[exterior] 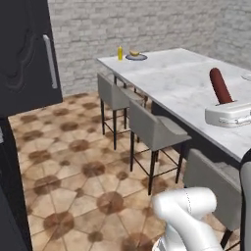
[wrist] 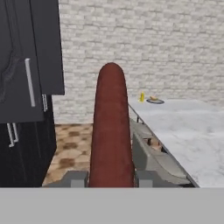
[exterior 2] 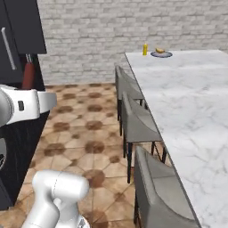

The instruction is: Move the hot dog bun to the plate on the dining table and place the condiment next to that plate. Then navigate to the fridge and take the sausage and place it on the plate as well.

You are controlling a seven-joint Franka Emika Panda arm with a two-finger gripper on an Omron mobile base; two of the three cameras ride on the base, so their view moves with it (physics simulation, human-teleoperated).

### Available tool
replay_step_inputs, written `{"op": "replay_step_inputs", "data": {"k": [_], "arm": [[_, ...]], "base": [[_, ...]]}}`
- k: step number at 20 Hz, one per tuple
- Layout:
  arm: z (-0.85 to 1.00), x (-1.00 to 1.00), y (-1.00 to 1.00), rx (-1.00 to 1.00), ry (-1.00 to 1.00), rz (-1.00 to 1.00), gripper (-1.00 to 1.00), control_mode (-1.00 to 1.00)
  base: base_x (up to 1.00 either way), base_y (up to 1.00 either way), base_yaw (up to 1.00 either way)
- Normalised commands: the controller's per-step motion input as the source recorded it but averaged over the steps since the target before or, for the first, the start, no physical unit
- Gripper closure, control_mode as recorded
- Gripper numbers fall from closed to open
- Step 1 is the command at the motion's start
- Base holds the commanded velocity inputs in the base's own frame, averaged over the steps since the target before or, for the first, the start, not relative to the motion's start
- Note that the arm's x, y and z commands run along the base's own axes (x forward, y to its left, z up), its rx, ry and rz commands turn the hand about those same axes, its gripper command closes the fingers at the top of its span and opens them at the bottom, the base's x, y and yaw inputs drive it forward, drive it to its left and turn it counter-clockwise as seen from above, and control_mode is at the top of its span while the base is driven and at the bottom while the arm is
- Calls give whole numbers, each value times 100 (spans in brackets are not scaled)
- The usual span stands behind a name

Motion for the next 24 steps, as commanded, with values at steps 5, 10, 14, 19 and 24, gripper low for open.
{"op": "replay_step_inputs", "data": {"k": [5, 10, 14, 19, 24], "arm": [[0, 0, 0, 0, 0, 0, 100, 100], [0, 0, 0, 0, 0, 0, 100, 100], [0, 0, 0, 0, 0, 0, 100, 100], [0, 0, 0, 0, 0, 0, 100, 100], [0, 0, 0, 0, 0, 0, 100, 100]], "base": [[100, -28, 1], [100, 0, 0], [100, 17, -1], [100, 11, 0], [100, 12, 0]]}}
